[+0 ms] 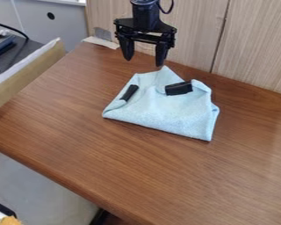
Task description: Unfold the cloth from top left to bottom right
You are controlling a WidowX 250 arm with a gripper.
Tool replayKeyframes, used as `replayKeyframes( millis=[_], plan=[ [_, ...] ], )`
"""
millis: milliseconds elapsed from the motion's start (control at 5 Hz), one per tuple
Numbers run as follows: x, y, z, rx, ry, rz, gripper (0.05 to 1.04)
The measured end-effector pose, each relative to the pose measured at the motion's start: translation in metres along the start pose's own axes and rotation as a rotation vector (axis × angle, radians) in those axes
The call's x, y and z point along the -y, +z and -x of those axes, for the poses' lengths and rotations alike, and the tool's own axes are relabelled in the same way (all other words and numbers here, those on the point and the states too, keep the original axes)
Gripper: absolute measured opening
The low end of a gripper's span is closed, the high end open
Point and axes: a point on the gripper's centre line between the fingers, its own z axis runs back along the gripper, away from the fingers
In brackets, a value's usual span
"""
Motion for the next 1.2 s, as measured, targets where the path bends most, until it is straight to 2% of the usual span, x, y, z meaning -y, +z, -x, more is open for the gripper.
replayKeyframes(
  millis=[200, 400, 600, 800, 1000, 1200],
  plan=[
    [0.0, -0.012, 0.004, -0.035, 0.008, -0.005, 1.001],
    [0.016, -0.011, 0.007, -0.059, 0.123, -0.086, 1.001],
    [0.037, -0.012, 0.001, -0.075, 0.23, -0.1, 1.001],
    [0.037, -0.008, -0.006, -0.056, 0.418, -0.127, 1.001],
    [0.047, -0.013, -0.011, -0.043, 0.526, -0.141, 1.001],
    [0.052, -0.015, -0.018, -0.032, 0.556, -0.114, 1.001]
  ],
)
